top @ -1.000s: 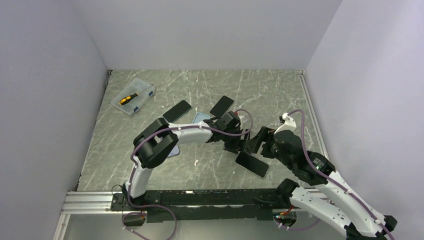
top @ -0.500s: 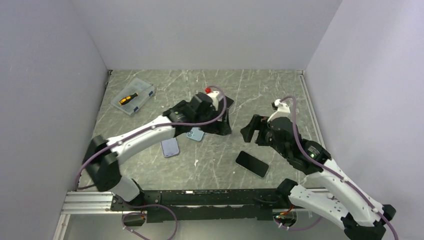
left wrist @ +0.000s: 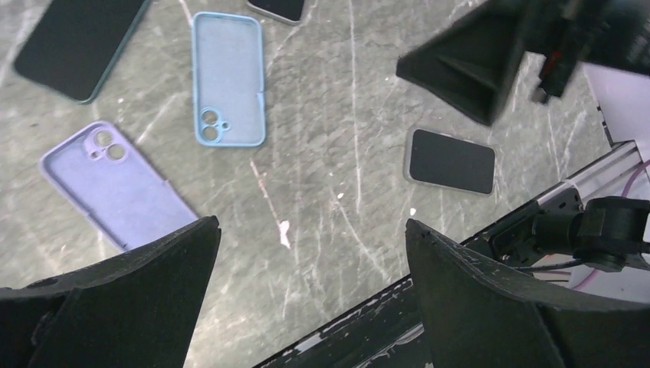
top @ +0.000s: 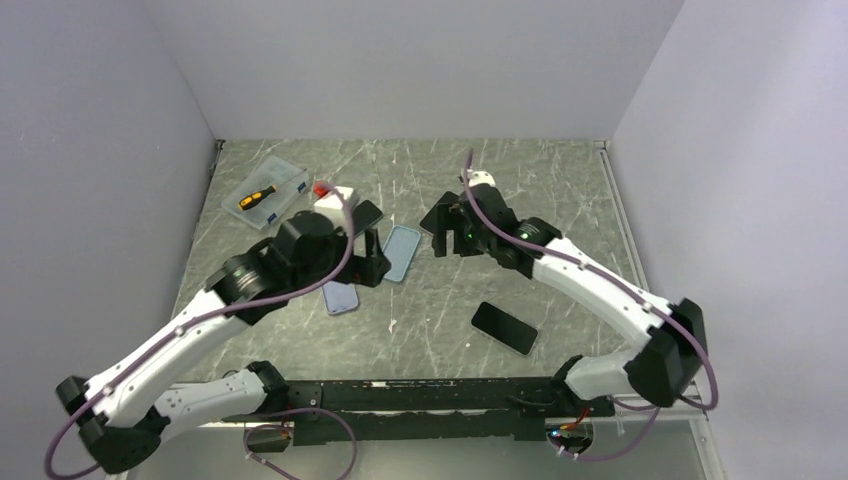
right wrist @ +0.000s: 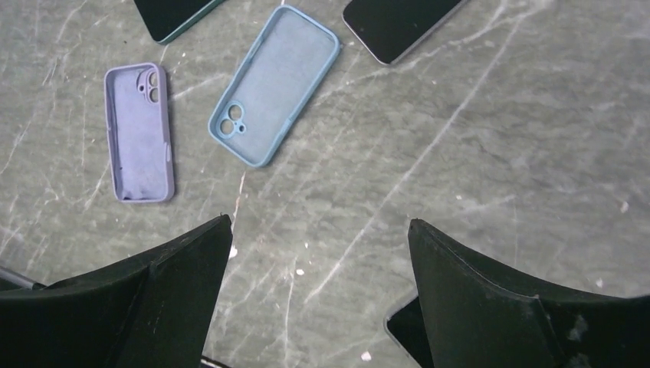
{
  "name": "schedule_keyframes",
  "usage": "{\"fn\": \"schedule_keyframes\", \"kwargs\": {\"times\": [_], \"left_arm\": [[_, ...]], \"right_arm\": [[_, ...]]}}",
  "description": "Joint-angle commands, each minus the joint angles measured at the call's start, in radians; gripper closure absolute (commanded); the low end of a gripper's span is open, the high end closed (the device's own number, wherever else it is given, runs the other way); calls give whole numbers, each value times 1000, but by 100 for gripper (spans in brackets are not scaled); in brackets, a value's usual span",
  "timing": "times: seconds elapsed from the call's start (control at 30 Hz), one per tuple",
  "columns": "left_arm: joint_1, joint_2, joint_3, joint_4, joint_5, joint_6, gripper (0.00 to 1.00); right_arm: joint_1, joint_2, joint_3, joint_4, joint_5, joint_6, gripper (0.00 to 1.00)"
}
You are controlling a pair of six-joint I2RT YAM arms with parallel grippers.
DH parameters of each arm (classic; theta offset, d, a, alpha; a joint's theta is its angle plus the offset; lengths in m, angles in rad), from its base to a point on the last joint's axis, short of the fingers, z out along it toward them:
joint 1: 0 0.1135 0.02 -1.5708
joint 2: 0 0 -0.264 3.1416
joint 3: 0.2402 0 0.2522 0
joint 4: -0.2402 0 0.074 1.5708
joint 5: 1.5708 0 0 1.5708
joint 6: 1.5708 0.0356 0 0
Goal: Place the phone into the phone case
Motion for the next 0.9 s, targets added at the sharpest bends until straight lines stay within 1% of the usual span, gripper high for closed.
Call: {"fn": "schedule_keyframes", "kwargs": {"times": [0.0, 0.17, 0.27, 0.4, 0.6, 0.7, 0.87], "left_arm": [[9, -132, -48, -95, -86, 28, 2], [9, -287, -126, -121, -98, 40, 1], [9, -361, -170, -132, -96, 43, 1], [10, -437, -217, -145, -78, 50, 1], [9, -488, -272, -126, -7, 76, 1], [9, -498, -297, -119, 15, 87, 1], [9, -514, -320, -93, 41, 94, 1]], "right_arm": [[-16, 120, 107, 90, -62, -54, 12], [-25, 309, 224, 105, -95, -176, 16], [-43, 423, 295, 112, -121, -304, 19], [-60, 564, 404, 111, -208, -468, 24], [-70, 758, 618, 20, -313, -616, 35], [-70, 821, 672, 9, -339, -662, 42], [-84, 907, 737, -20, -340, -703, 44]]}}
